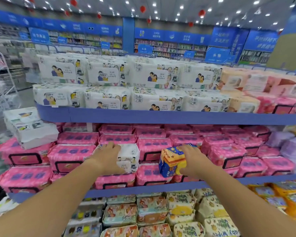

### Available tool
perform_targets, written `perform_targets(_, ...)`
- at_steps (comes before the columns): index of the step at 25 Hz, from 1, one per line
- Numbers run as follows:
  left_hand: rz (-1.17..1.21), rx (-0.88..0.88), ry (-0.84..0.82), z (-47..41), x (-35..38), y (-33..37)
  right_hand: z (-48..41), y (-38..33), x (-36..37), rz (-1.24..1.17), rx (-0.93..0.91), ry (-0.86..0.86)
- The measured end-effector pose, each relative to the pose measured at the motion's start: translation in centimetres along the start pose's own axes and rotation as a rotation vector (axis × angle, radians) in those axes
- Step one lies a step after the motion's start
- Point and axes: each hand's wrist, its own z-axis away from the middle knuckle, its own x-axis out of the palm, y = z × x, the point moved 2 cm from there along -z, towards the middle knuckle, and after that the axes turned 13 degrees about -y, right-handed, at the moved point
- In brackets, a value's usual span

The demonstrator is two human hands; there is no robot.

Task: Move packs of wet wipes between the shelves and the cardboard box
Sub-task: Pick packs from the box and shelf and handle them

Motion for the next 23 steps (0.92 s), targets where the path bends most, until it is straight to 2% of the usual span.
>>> perform_targets(2,-0.159,-0.019,0.036,-1.8,0.0,0.0,-3.2,1.4,0.2,0.218,-0.002,-0.055)
perform_targets(5,-0.280,-0.052,0.035,-3.4,-0.6,-0.4,-6.5,2.9,1.2,0.342,-0.025,-0.045)
perform_targets(9,-0.289,-0.099,0.014,-3.3,-0.9,-0.2,-8.2,3.3,0.6,0.470,-0.104,0.049)
perform_targets(11,-0.197,-0.094,0.032,-1.7,-0.7,0.3,-7.1,3.3,0.7,0.361,-0.132,0.037)
perform_targets(13,-0.017,-0.055,0.141,1.2,0.5,0.6,-4.6,3.3,1.6,0.155,-0.143,0.069)
perform_targets(14,0.146,-0.041,0.194,3.4,1.5,1.0,-3.0,3.0,2.2,-0.035,-0.140,0.085)
perform_targets(16,0.651,-0.074,0.240,8.1,4.9,1.8,0.4,2.0,4.7,-0.494,-0.125,0.044)
perform_targets(19,1.323,-0.228,0.165,14.4,13.4,1.1,4.6,-1.8,11.2,-0.962,-0.133,-0.096)
perform_targets(21,1.515,-0.365,0.087,17.8,19.7,-1.1,6.2,-5.9,16.6,-1.110,-0.106,-0.204)
perform_targets(23,1.543,-0.544,0.001,21.4,25.8,-4.8,7.5,-10.8,22.7,-1.055,-0.108,-0.327)
